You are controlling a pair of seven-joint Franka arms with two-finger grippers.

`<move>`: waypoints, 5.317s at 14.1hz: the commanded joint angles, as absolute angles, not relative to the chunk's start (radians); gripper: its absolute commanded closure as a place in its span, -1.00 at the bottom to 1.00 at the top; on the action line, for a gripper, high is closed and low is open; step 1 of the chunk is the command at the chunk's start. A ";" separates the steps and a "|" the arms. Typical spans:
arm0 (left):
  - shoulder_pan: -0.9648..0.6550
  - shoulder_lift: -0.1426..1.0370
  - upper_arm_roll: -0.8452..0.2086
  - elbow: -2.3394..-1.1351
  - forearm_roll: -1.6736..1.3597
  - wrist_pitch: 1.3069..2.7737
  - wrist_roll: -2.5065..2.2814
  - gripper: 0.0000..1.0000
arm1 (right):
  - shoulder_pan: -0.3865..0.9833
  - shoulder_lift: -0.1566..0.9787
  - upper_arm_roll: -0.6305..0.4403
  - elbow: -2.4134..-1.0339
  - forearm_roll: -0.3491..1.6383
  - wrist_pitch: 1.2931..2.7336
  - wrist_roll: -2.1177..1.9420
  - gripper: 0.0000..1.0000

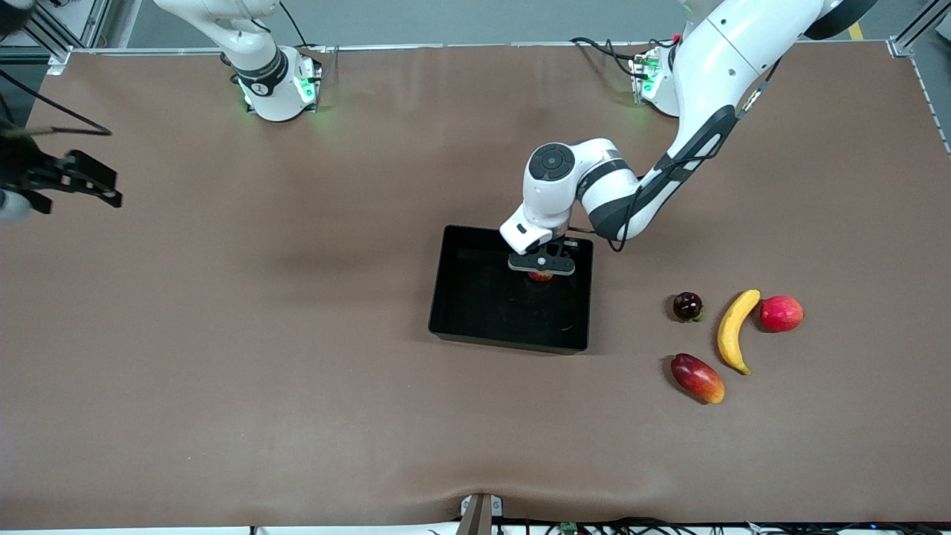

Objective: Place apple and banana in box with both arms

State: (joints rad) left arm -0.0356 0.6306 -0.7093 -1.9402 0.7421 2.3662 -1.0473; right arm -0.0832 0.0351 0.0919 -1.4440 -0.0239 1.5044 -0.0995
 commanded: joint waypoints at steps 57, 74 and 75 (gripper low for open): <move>0.804 0.736 -1.007 -1.807 0.684 2.075 0.052 1.00 | -0.133 0.040 0.104 -1.413 0.054 1.448 -0.121 -1.00; 0.033 0.782 -0.887 -1.401 0.571 1.842 -0.485 1.00 | -0.144 0.041 0.101 -1.414 0.054 1.448 -0.121 -1.00; -0.025 0.790 -0.840 -1.375 0.555 1.848 -0.515 1.00 | -0.144 0.041 0.101 -1.414 0.054 1.448 -0.121 -1.00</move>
State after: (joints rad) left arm 0.0832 0.7599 -0.9212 -1.4626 0.5869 1.8570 -0.4780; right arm -0.1277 0.0396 0.0951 -1.4197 0.0462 1.4471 -0.1107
